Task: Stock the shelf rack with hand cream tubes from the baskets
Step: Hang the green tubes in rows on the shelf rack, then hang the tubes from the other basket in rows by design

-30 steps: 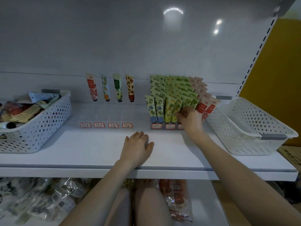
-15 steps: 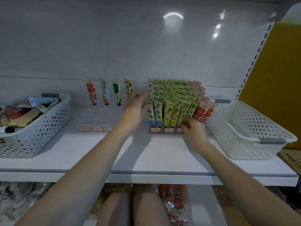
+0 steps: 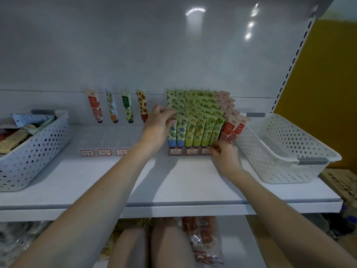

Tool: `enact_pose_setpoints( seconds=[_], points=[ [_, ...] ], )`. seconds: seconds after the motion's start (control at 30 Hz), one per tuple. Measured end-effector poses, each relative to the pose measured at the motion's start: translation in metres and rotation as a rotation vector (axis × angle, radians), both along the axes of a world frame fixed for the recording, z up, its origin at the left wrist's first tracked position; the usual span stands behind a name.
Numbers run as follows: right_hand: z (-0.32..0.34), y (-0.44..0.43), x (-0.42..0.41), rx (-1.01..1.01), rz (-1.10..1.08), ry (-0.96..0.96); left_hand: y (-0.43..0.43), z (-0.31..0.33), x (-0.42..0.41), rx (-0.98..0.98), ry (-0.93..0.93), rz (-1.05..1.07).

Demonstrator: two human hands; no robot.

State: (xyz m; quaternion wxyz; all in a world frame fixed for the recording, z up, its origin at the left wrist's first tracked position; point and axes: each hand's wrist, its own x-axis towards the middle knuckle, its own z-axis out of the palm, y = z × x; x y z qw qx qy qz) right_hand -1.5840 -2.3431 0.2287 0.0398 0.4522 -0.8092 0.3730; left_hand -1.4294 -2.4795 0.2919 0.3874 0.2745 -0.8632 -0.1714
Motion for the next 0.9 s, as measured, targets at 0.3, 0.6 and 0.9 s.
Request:
enact_pose_setpoints(
  seconds=[0.3,0.6,0.9],
  points=[
    [0.004,0.004,0.004,0.055,-0.002,0.045,0.004,-0.006,0.01,-0.127,-0.01,0.087],
    [0.018,0.011,0.027,0.21,0.1,0.159,0.033,-0.023,0.063,-0.28,-0.202,0.094],
    [0.043,0.008,0.093,0.268,0.254,0.185,0.066,-0.029,0.162,-0.339,-0.501,0.284]
  ],
)
